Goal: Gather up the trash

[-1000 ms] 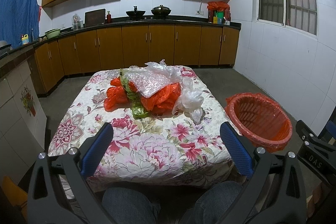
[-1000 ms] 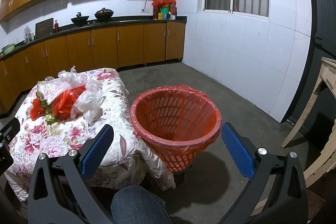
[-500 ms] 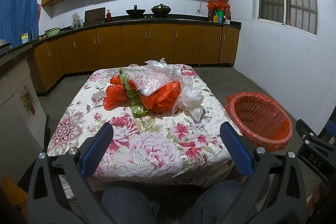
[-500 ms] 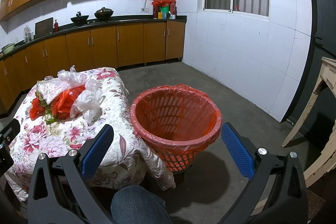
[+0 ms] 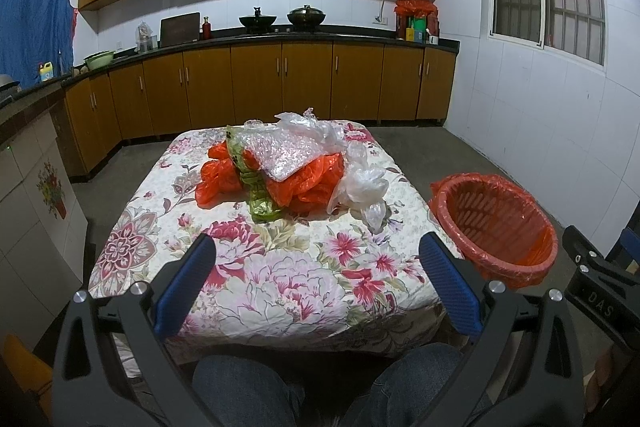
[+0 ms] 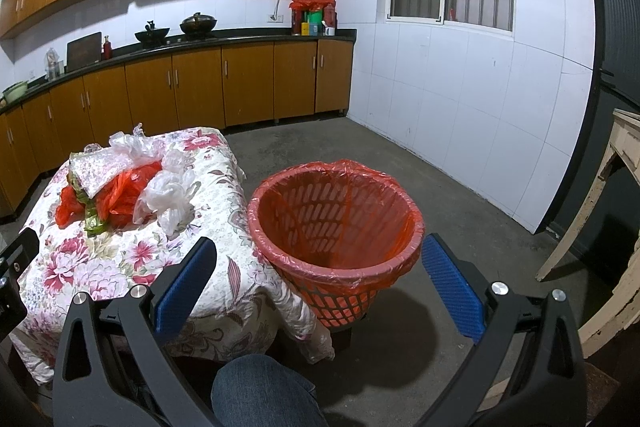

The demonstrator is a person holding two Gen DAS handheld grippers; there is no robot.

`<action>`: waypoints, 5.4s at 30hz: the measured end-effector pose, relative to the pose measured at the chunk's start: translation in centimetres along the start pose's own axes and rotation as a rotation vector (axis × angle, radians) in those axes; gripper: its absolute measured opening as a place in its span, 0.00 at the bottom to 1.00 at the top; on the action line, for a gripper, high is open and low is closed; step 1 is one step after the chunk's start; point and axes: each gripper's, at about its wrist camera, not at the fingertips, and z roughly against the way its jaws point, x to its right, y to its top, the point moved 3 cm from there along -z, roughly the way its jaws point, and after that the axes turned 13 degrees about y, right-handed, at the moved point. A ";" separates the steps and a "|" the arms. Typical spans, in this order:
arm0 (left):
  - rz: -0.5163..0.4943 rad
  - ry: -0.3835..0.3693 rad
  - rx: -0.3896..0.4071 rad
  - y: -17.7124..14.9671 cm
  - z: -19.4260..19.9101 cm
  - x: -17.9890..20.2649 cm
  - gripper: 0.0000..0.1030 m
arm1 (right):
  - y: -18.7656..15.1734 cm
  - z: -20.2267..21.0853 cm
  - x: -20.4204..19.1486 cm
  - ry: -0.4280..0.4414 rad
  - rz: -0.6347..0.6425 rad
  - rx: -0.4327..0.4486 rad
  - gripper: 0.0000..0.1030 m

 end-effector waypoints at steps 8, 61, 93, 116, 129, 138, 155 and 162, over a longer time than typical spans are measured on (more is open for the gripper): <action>-0.001 -0.001 -0.001 -1.3 -0.4 0.1 0.96 | -0.1 -0.2 0.0 0.000 0.000 -0.002 0.98; 0.121 0.128 -0.159 -1.4 -16.5 -8.1 0.96 | 1.1 -26.2 -13.2 0.451 0.033 -0.345 0.22; 0.018 0.018 -0.244 12.4 -29.8 6.5 0.72 | 2.7 -21.2 -5.3 0.416 -0.003 -0.232 0.16; 0.012 -0.171 -0.118 11.4 -22.6 3.0 0.15 | 3.8 -17.5 -2.2 0.405 -0.069 -0.162 0.16; -0.076 -0.429 -0.084 10.7 -15.3 10.2 0.15 | 5.3 -14.1 4.4 0.277 -0.110 -0.089 0.16; -0.130 -0.592 -0.130 8.1 -13.7 17.3 0.15 | 6.2 -13.7 8.1 0.230 -0.180 -0.054 0.16; -0.185 -0.652 -0.212 5.0 -15.4 23.5 0.29 | 6.6 -15.3 10.7 0.250 -0.265 -0.056 0.22; -0.164 -0.603 -0.246 4.2 -16.7 22.1 0.44 | 6.2 -14.6 11.1 0.220 -0.259 -0.052 0.40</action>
